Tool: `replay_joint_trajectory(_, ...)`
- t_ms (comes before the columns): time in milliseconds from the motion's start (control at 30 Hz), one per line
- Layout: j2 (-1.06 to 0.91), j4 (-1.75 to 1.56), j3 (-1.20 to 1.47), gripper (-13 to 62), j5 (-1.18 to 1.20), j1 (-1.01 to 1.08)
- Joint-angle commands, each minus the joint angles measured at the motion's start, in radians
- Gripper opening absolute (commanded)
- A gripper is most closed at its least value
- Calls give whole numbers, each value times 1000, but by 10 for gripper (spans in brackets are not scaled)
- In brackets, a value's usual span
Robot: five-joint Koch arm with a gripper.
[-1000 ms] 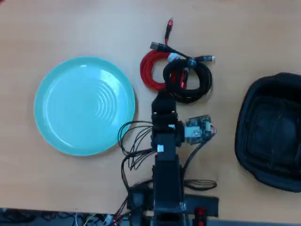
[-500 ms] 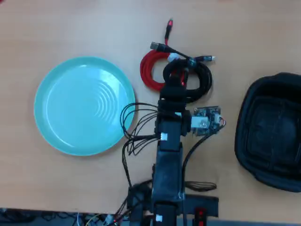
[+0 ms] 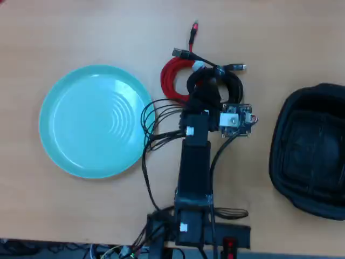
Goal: Put a black charging cable in a black bowl and put a red charging cable in a green bowl
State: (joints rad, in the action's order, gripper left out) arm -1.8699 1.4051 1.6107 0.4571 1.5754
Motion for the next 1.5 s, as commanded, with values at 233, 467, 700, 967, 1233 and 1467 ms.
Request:
replay_joint_trajectory(233, 11, -28, 31, 465, 23, 5)
replay_joint_trajectory(467, 46, -124, 110, 465, -12, 2)
replay_joint_trajectory(700, 135, -166, 112, 466, -8, -35)
replay_joint_trajectory(967, 225, -204, 118, 466, -5, -69)
replay_joint_trajectory(1233, 227, -255, 199, 466, 0, -63)
replay_joint_trajectory(1467, 229, -255, 190, 464, 0, -15)
